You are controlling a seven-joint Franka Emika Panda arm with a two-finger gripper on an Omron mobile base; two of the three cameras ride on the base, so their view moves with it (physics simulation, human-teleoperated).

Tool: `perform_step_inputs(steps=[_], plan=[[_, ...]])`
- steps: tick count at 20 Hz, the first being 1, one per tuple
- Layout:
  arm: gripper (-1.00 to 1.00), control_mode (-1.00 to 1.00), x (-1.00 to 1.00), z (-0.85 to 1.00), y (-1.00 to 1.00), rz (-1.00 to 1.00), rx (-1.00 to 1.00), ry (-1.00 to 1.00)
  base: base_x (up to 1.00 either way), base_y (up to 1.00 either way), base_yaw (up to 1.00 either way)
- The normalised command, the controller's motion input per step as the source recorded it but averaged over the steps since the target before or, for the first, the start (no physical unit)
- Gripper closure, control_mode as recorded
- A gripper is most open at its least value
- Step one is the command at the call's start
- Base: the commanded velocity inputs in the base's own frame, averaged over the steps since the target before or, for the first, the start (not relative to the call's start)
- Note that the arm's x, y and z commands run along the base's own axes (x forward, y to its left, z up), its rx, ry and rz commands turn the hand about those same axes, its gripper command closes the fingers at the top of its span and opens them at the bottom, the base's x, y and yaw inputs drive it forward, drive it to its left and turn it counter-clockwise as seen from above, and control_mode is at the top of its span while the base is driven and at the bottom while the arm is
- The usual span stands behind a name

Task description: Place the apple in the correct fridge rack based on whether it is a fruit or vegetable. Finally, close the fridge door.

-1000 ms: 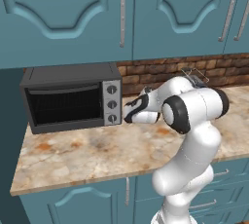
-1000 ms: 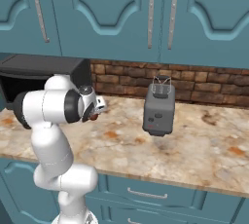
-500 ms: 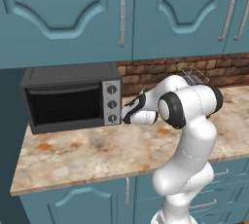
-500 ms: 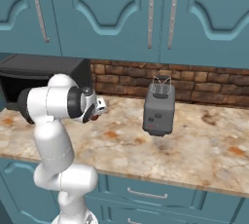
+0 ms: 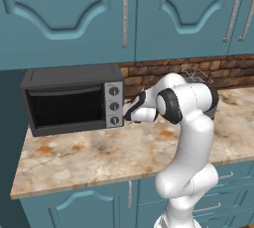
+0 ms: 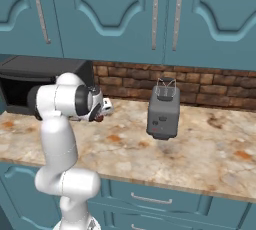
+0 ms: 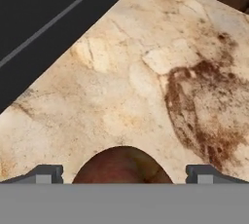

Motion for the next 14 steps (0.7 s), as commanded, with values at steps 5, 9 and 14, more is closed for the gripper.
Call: perform_step_inputs(steps=[5,9,14], plan=[[1.0,-1.0,-0.02,-0.33,0.0,0.0,0.0,0.0,0.0,0.0,0.0],[1.0,-1.0,-0.27,-0.17,0.0,0.0,0.0,-0.02,0.0,0.0,0.0],[1.0,-1.0,-0.84,0.6,-0.2,-0.07,0.07,-0.09,0.0,0.0,0.0]])
